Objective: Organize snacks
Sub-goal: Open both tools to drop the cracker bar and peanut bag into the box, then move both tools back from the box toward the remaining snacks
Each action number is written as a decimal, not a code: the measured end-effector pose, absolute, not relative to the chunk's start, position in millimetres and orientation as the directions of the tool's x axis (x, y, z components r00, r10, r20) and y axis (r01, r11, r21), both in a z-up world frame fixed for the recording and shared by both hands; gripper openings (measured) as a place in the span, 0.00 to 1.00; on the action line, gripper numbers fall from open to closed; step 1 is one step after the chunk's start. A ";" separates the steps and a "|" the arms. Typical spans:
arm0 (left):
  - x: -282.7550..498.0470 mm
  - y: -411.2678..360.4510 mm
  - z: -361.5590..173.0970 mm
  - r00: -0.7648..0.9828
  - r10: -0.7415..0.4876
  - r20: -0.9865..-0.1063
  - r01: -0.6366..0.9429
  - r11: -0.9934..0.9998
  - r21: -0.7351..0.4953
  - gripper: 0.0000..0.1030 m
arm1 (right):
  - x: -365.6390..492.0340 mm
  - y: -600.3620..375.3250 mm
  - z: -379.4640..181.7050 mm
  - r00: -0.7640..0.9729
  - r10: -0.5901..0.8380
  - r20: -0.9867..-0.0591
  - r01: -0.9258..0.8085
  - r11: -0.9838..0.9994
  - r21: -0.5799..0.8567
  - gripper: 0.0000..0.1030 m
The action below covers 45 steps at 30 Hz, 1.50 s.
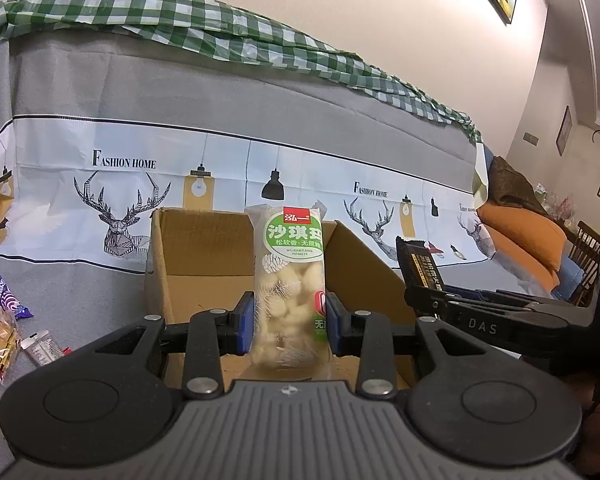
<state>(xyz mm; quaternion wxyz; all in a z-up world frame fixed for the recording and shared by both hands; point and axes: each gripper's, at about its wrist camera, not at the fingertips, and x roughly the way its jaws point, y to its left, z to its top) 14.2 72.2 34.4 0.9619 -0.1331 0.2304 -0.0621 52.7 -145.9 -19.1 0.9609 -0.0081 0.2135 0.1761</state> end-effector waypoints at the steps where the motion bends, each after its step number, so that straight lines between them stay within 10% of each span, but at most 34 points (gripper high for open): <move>1: 14.5 71.9 34.3 0.886 -0.180 -0.427 0.058 0.957 -0.285 0.38 | 53.1 -146.0 -19.1 0.847 0.334 -0.414 -0.342 0.938 0.059 0.40; 7: 18.4 70.9 33.0 0.870 -0.224 -0.439 0.092 0.949 -0.303 0.39 | 54.1 -146.0 -19.3 0.846 0.331 -0.419 -0.340 0.939 0.056 0.40; 9: 23.9 69.4 30.6 0.839 -0.283 -0.464 0.133 0.935 -0.330 0.63 | 57.0 -144.7 -22.1 0.843 0.308 -0.441 -0.322 0.946 0.045 0.41; 11: 23.9 69.1 29.8 0.846 -0.256 -0.468 0.113 0.943 -0.313 0.75 | 61.0 -143.5 -24.5 0.855 0.232 -0.464 -0.260 0.966 0.003 0.63; 22: 35.3 106.9 8.0 0.777 -0.091 -0.623 -0.142 0.939 -0.314 0.67 | 80.3 -176.3 -45.8 0.789 0.068 -0.610 -0.080 0.997 0.009 0.66; 29: 33.2 104.2 -6.0 0.718 -0.101 -0.689 -0.136 0.950 -0.280 0.32 | 85.5 -186.3 -55.5 0.739 0.085 -0.669 -0.076 0.996 0.042 0.17; 40: 22.8 93.6 -1.8 0.733 -0.125 -0.669 -0.070 0.964 -0.256 0.34 | 75.9 -189.7 -47.1 0.754 0.034 -0.656 -0.045 0.999 0.000 0.18; 45: 5.2 88.2 10.8 0.794 -0.094 -0.601 -0.042 0.977 -0.209 0.42 | 67.4 -190.8 -37.4 0.798 0.056 -0.600 -0.061 0.998 0.012 0.33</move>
